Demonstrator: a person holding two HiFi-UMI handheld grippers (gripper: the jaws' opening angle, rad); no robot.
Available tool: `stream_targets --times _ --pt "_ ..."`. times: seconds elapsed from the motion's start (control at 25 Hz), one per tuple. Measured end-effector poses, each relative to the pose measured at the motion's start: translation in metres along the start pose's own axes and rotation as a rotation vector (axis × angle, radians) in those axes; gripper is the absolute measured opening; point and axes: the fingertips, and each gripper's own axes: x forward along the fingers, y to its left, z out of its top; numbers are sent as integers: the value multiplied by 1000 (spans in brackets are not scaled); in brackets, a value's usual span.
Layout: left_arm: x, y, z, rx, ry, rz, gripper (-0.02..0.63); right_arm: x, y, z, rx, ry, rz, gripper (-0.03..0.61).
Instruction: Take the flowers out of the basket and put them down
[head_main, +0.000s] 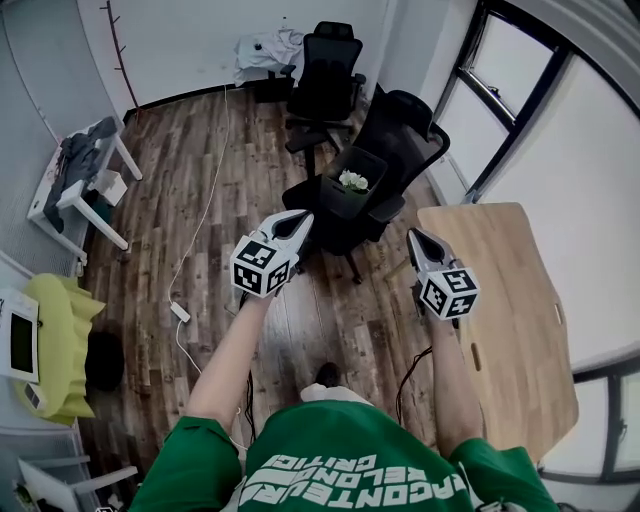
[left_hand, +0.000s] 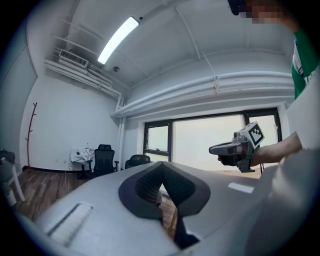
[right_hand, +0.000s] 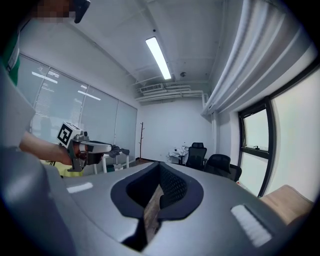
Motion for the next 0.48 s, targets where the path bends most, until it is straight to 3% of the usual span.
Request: stream_targets --times 0.48 --pt "96 41 -8 -27 11 -13 17 63 -70 -7 -8 41 11 6"
